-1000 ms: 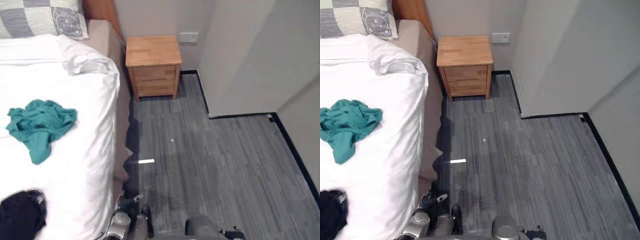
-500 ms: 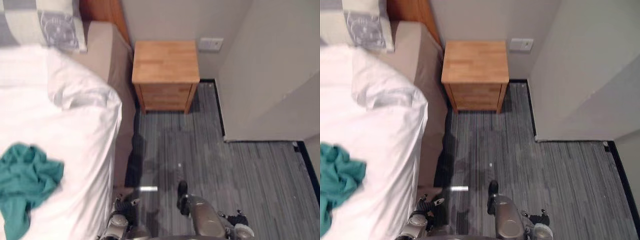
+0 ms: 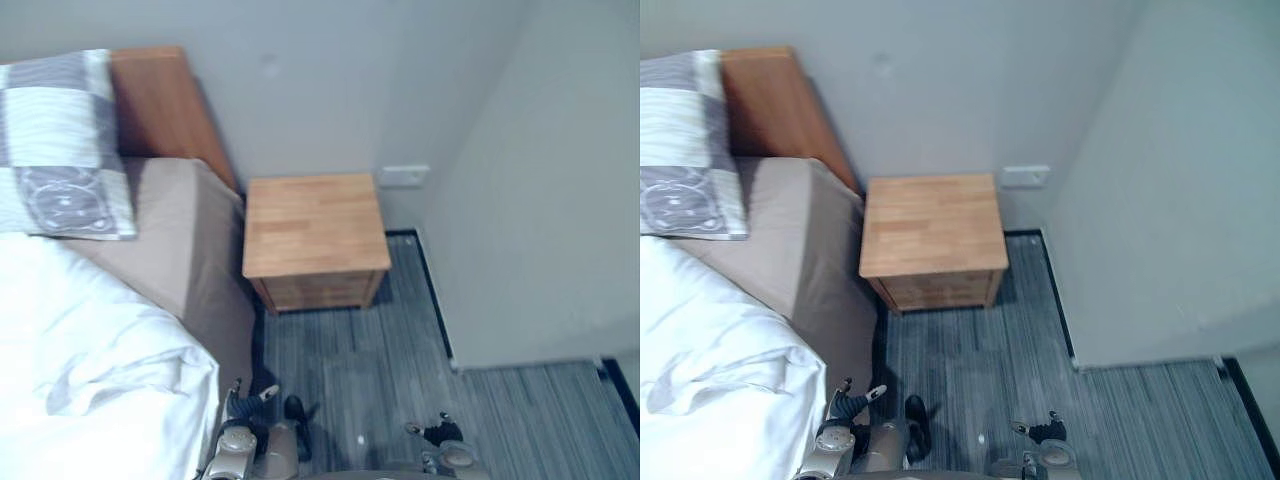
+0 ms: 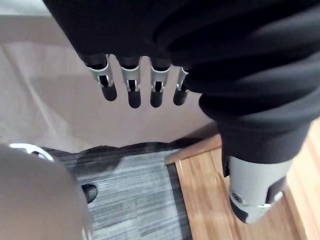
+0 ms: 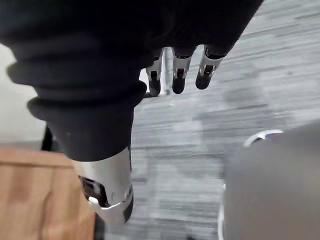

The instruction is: Tidy the bed and pick cloth on bed and put in laundry

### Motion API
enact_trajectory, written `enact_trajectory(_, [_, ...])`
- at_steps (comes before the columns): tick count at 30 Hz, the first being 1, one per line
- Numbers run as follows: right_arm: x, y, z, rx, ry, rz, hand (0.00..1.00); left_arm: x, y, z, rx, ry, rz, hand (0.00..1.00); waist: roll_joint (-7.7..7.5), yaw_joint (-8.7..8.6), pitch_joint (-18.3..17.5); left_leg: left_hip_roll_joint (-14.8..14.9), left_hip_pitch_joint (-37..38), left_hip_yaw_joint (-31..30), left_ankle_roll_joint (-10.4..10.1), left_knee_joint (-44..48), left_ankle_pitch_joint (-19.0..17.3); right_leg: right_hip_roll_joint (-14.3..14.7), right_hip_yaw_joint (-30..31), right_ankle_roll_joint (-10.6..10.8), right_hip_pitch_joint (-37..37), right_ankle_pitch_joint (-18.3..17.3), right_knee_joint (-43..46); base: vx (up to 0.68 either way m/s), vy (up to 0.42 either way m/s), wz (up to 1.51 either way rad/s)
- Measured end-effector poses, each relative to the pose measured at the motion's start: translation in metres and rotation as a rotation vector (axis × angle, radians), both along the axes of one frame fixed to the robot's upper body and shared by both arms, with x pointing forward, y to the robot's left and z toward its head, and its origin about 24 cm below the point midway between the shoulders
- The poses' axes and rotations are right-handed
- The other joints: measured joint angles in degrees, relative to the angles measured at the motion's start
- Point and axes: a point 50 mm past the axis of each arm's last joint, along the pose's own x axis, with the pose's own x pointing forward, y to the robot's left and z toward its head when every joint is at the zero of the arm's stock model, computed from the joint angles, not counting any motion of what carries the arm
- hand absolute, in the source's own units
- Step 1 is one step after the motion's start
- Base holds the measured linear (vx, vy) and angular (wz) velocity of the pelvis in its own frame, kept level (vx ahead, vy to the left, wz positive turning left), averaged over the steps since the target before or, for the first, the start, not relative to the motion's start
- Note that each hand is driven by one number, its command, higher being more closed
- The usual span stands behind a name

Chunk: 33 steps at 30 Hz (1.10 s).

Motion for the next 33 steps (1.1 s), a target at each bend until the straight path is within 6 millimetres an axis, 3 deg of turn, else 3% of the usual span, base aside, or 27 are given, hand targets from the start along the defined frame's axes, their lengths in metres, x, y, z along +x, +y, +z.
enact_trajectory(1, [0.007, -0.001, 0.003, -0.016, -0.022, 0.037, 0.00, -0.003, 0.002, -0.002, 0.006, 0.021, -0.009, 0.00, 0.60, -1.13, 0.35, -0.47, 2.05, -5.12, 0.04, -0.53, -0.55, 1.08, 1.38, -2.77, -3.68, -6.86, 3.99, 0.44, -0.090, 1.77])
enact_trajectory(3, [0.009, -0.002, 0.004, -0.025, -0.029, 0.059, 0.00, -0.005, 0.003, -0.004, 0.007, 0.037, -0.003, 0.00, 0.90, -1.11, 0.51, -0.73, 4.13, -11.71, 0.01, -0.67, -0.53, 4.07, 5.47, -3.12, -6.26, -10.63, -2.76, 0.42, -0.144, 2.21])
enact_trajectory(4, [0.009, -0.004, 0.004, -0.030, -0.030, 0.057, 0.00, -0.005, 0.002, -0.004, 0.005, 0.039, -0.005, 0.00, 0.75, -1.39, 0.41, -1.24, 4.59, -17.70, -0.01, -0.20, -0.53, 7.86, 14.44, -3.14, -8.07, -10.93, -11.09, 0.43, -0.282, 2.79])
enact_trajectory(5, [0.008, -0.008, 0.005, -0.039, -0.029, 0.054, 0.00, -0.004, 0.000, -0.004, -0.001, 0.041, -0.014, 0.00, 0.52, -1.80, 0.33, -2.37, 3.85, -22.92, -0.39, 0.84, -0.76, 9.59, 22.82, -2.84, -9.32, -10.56, -16.71, 0.42, -0.303, 2.75])
enact_trajectory(6, [0.008, -0.010, 0.005, -0.045, -0.031, 0.054, 0.00, -0.004, -0.002, -0.005, -0.005, 0.046, -0.018, 0.00, 0.26, -2.06, 0.22, -2.94, 3.37, -25.24, -1.15, 1.76, -1.23, 9.84, 26.49, -2.63, -9.61, -10.10, -19.20, 0.35, -0.268, 3.09])
enact_trajectory(7, [0.002, -0.012, 0.003, -0.049, -0.006, 0.048, 0.00, -0.005, -0.002, -0.006, -0.006, 0.057, -0.019, 0.00, -1.00, -2.38, -0.30, -4.82, 3.19, -28.68, -4.16, 2.75, -3.30, 8.18, 32.51, -0.74, -8.75, -5.80, -26.81, 0.25, -0.273, 2.86])
enact_trajectory(8, [-0.004, -0.012, 0.000, -0.045, 0.014, 0.042, 0.00, -0.002, 0.005, -0.005, 0.007, 0.048, -0.009, 0.00, -2.91, -1.93, 0.17, -6.47, 2.94, -29.61, -5.21, 3.22, -4.68, 5.61, 32.59, 1.24, -8.48, -0.80, -28.01, 0.24, -0.413, 2.82])
enact_trajectory(9, [-0.005, -0.018, 0.000, -0.055, 0.027, 0.034, 0.00, 0.000, 0.003, -0.005, -0.004, 0.046, 0.007, 0.00, -1.97, -0.88, 0.67, -5.41, 2.65, -30.99, -5.74, 4.28, -5.10, 5.81, 28.92, 0.00, -8.03, -2.17, -26.12, 0.24, -0.485, 2.19])
enact_trajectory(10, [-0.007, -0.022, 0.000, -0.063, 0.028, 0.017, 0.00, -0.007, 0.000, -0.007, -0.023, 0.054, 0.040, 0.00, 0.55, -0.46, -0.88, -2.69, 1.01, -30.93, -6.44, 4.27, -5.12, 6.23, 22.82, -1.31, -6.67, -2.46, -28.74, 0.16, -0.421, 2.06])
enact_trajectory(11, [-0.005, -0.021, 0.001, -0.064, 0.017, 0.019, 0.00, -0.010, -0.001, -0.008, -0.035, 0.061, 0.063, 0.00, 1.69, -0.41, -1.38, -0.63, 0.18, -30.75, -7.19, 3.44, -4.63, 6.69, 18.85, -1.90, -5.07, -2.25, -31.16, 0.14, -0.312, 2.06])
enact_trajectory(13, [-0.002, -0.016, 0.002, -0.052, 0.006, 0.030, 0.00, -0.010, -0.003, -0.008, -0.045, 0.052, 0.071, 0.00, 2.55, -0.24, -1.50, 2.16, -1.16, -28.01, -8.86, 2.47, -3.55, 7.16, 13.59, -3.30, -3.15, -1.46, -33.51, 0.07, -0.201, 1.54])
enact_trajectory(15, [0.001, -0.005, 0.001, -0.022, -0.005, 0.038, 0.00, -0.005, -0.002, -0.005, -0.052, 0.027, 0.096, 0.00, 2.26, 0.82, -1.37, 7.75, -3.54, -10.23, -8.96, 3.10, -3.51, 6.02, 6.24, -4.58, -1.70, -1.11, -34.48, 0.05, -0.114, 1.46])
enact_trajectory(16, [0.003, -0.003, 0.002, -0.018, -0.010, 0.039, 0.00, -0.004, -0.001, -0.005, -0.054, 0.022, 0.104, 0.00, 2.10, 0.78, -1.19, 9.05, -3.66, -4.75, -8.82, 3.82, -3.55, 5.50, 5.05, -4.70, -1.34, -1.19, -34.48, 0.04, -0.036, 1.33])
enact_trajectory(17, [0.006, -0.002, 0.003, -0.009, -0.021, 0.031, 0.00, -0.004, -0.002, -0.005, -0.055, 0.028, 0.102, 0.00, 2.11, 0.57, -1.15, 12.08, -3.16, 9.17, -8.26, 6.73, -3.82, 3.88, 1.81, -4.76, -0.51, -1.23, -34.37, 0.03, 0.042, 1.23])
enact_trajectory(18, [0.005, -0.002, 0.002, -0.004, -0.020, 0.015, 0.00, -0.005, -0.002, -0.006, -0.054, 0.035, 0.097, 0.00, 2.33, 0.40, -1.26, 13.32, -2.77, 15.28, -7.35, 9.66, -4.22, 2.73, -0.37, -4.57, 0.15, -1.36, -34.19, 0.02, 0.090, 1.20])
enact_trajectory(19, [0.004, -0.003, 0.002, -0.002, -0.019, 0.007, 0.00, -0.005, -0.003, -0.006, -0.056, 0.038, 0.089, 0.00, 2.49, 0.39, -1.31, 13.40, -2.04, 16.73, -6.56, 10.95, -3.68, 2.25, -1.22, -4.25, 0.51, -1.57, -34.15, 0.01, 0.169, 1.05])
enact_trajectory(20, [0.004, -0.006, 0.002, 0.002, -0.019, -0.012, 0.00, -0.005, -0.002, -0.006, -0.061, 0.046, 0.071, 0.00, 3.08, 0.14, -1.58, 12.41, -1.56, 17.57, -6.09, 10.33, -3.71, 0.97, -2.80, -2.60, 1.10, -2.70, -33.88, 0.00, 0.174, 0.78])
enact_trajectory(22, [0.001, -0.003, 0.000, 0.027, -0.009, -0.038, 0.00, -0.005, 0.001, -0.006, -0.055, 0.047, 0.070, 0.00, 1.58, 0.43, -1.44, 9.20, -0.61, 16.67, -5.78, 5.98, -2.55, -0.56, -4.02, -2.01, 1.88, -2.51, -34.99, -0.01, 0.177, 0.65])
enact_trajectory(24, [-0.008, 0.002, -0.004, 0.066, 0.016, -0.068, 0.00, -0.013, 0.009, -0.008, -0.042, 0.071, 0.067, 0.00, 0.62, 0.00, -1.97, 3.92, 3.74, 14.86, -5.39, -4.01, 2.26, -2.44, -5.31, -1.48, 3.84, -2.15, -37.50, 0.00, 0.171, 0.61])
enact_trajectory(25, [-0.011, 0.000, -0.005, 0.069, 0.027, -0.093, 0.00, -0.018, 0.012, -0.009, -0.037, 0.084, 0.061, 0.00, -0.17, -1.10, -2.49, 1.89, 5.98, 13.31, -4.84, -9.37, 4.83, -3.00, -6.15, -1.10, 5.16, -2.00, -38.49, 0.00, 0.198, 0.83])
enact_trajectory(28, [-0.014, -0.009, -0.005, 0.078, 0.033, -0.183, 0.00, -0.019, 0.021, -0.009, -0.015, 0.091, 0.049, 0.00, -0.19, -0.93, -2.49, 0.07, 6.50, 10.75, -4.47, -12.37, 6.33, -4.04, -8.33, -0.07, 6.11, -1.76, -38.58, 0.00, 0.089, 0.47])
enact_trajectory(30, [-0.005, -0.018, 0.002, 0.067, -0.019, -0.227, 0.00, -0.021, 0.024, -0.009, -0.010, 0.099, 0.048, 0.00, -0.19, -1.22, -2.48, -0.46, 6.78, 10.17, -4.45, -12.42, 6.33, -4.42, -8.86, 0.15, 6.79, -1.63, -38.55, -0.01, 0.050, 0.13])
enact_trajectory(32, [0.035, -0.041, 0.037, -0.023, -0.231, -0.235, 0.00, -0.021, 0.026, -0.009, -0.008, 0.103, 0.032, 0.00, -0.11, -1.46, -2.37, -0.95, 6.50, 9.34, -4.32, -12.45, 6.22, -5.44, -8.20, -0.09, 5.32, -3.41, -34.57, -0.02, 0.016, 0.09])
enact_trajectory(33, [0.045, -0.046, 0.048, -0.055, -0.287, -0.231, 0.00, -0.021, 0.026, -0.009, -0.006, 0.103, 0.024, 0.00, -0.10, -1.75, -2.38, -0.89, 6.14, 8.79, -4.30, -12.43, 6.24, -5.42, -6.72, -1.17, 4.37, -3.82, -32.96, -0.04, -0.016, 0.45])
